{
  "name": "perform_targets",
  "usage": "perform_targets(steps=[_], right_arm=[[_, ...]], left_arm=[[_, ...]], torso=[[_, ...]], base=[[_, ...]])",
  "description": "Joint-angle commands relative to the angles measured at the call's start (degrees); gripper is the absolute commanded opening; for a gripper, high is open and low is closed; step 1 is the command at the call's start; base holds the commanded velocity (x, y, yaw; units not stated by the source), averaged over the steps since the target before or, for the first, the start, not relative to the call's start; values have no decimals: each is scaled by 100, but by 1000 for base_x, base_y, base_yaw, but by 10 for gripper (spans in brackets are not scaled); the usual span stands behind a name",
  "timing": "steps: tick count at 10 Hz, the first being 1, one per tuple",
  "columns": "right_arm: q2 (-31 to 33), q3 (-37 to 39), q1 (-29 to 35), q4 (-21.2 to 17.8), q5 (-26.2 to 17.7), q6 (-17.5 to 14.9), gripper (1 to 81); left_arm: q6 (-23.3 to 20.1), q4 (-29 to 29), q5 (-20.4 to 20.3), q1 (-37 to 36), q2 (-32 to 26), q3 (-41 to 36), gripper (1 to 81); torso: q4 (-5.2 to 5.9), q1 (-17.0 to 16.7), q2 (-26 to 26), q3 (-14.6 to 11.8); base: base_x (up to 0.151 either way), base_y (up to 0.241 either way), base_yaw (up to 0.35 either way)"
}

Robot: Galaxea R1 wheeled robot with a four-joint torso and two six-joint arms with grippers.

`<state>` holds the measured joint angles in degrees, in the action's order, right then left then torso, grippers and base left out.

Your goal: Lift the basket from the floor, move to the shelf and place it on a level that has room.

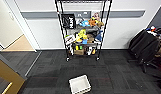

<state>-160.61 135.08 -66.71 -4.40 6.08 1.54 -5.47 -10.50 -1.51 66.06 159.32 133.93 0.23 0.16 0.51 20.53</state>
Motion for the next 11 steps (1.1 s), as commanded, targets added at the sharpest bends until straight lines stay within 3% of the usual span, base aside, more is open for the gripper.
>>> perform_targets(steps=[1,11], right_arm=[[88,-53,267,-35,-301,5,811],[106,-53,267,-35,-301,5,811]], left_arm=[[11,-40,353,-238,-102,-68,811],[11,-40,353,-229,-84,-69,811]], torso=[[0,0,0,0],[0,-2,0,2]], base=[[112,0,0],[103,0,0]])
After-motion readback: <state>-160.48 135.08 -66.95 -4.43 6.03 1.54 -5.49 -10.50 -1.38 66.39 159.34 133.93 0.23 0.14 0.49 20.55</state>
